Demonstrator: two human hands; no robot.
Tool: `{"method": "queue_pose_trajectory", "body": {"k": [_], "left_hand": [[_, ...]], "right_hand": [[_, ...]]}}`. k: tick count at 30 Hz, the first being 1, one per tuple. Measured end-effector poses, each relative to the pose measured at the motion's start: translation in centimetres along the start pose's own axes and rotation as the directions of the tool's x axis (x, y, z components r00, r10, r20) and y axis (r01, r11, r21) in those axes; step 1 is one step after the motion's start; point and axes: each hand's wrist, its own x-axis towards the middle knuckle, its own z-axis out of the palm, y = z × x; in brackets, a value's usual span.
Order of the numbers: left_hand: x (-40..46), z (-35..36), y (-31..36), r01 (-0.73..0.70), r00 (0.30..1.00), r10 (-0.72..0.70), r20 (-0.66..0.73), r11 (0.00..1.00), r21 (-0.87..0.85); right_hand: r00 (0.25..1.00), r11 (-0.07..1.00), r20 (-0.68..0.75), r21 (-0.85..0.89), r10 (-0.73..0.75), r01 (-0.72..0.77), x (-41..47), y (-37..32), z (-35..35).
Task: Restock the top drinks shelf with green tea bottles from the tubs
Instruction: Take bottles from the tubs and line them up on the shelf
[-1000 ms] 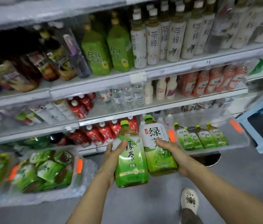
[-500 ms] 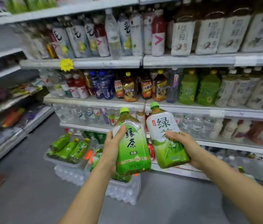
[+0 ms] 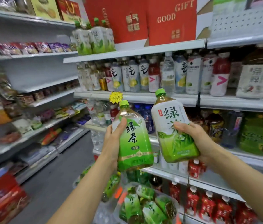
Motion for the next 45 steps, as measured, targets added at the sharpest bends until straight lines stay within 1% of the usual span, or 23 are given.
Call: {"method": "queue_pose_trajectory", "body": {"k": [4, 7, 11, 15, 18, 23, 27, 29, 33, 39, 42, 45], "left_hand": [[6.2, -3.0, 3.1, -0.044, 0.999, 0.044, -0.004, 0.999, 0.003], [10.1, -4.8, 5.5, -0.101, 0.995, 0.100, -0.022, 0.995, -0.011], [14.2, -6.8, 8.7, -0.137, 0.990, 0.136, -0.031, 0.990, -0.034], [18.6, -8.4, 12.0, -0.165, 0.986, 0.165, -0.035, 0.986, -0.013], [21.8, -9.4, 14.2, -0.172, 0.985, 0.172, -0.006, 0.985, -0.003], [27.8, -11.9, 17.7, -0.201, 0.978, 0.203, 0.043, 0.978, -0.058], [32.0, -15.1, 20.4, -0.216, 0.969, 0.222, 0.109, 0.974, -0.066], [34.2, -16.8, 22.1, -0.243, 0.960, 0.250, 0.124, 0.967, -0.070], [38.5, -20.4, 25.3, -0.252, 0.953, 0.262, 0.153, 0.964, -0.082], [43.7, -25.4, 28.2, -0.255, 0.941, 0.270, 0.205, 0.962, -0.095], [45.7, -26.8, 29.3, -0.250, 0.938, 0.265, 0.223, 0.964, -0.095], [47.6, -27.7, 30.4, -0.257, 0.932, 0.280, 0.232, 0.958, -0.123]], "right_hand": [[0.998, 0.999, 0.028, 0.003, -0.052, 0.052, 6.4, -0.5, 3.2], [0.997, 0.997, 0.011, -0.020, -0.070, 0.070, 10.4, -1.1, 5.9], [0.997, 0.997, 0.013, -0.016, -0.079, 0.079, 14.9, -2.5, 8.9], [0.993, 0.992, -0.005, -0.042, -0.115, 0.115, 18.9, -3.3, 11.1], [0.988, 0.986, -0.027, -0.067, -0.154, 0.152, 21.6, -4.0, 12.8], [0.967, 0.964, -0.049, -0.103, -0.250, 0.244, 26.6, -5.2, 16.9], [0.940, 0.938, -0.083, -0.140, -0.332, 0.318, 31.4, -6.4, 21.7], [0.923, 0.924, -0.118, -0.156, -0.367, 0.348, 34.1, -7.3, 24.4], [0.882, 0.888, -0.161, -0.213, -0.444, 0.408, 39.3, -9.5, 30.0], [0.774, 0.809, -0.260, -0.305, -0.578, 0.502, 46.6, -12.3, 36.3], [0.742, 0.789, -0.281, -0.318, -0.608, 0.526, 50.3, -12.9, 38.5], [0.723, 0.763, -0.284, -0.403, -0.630, 0.506, 53.5, -12.9, 39.8]]}}
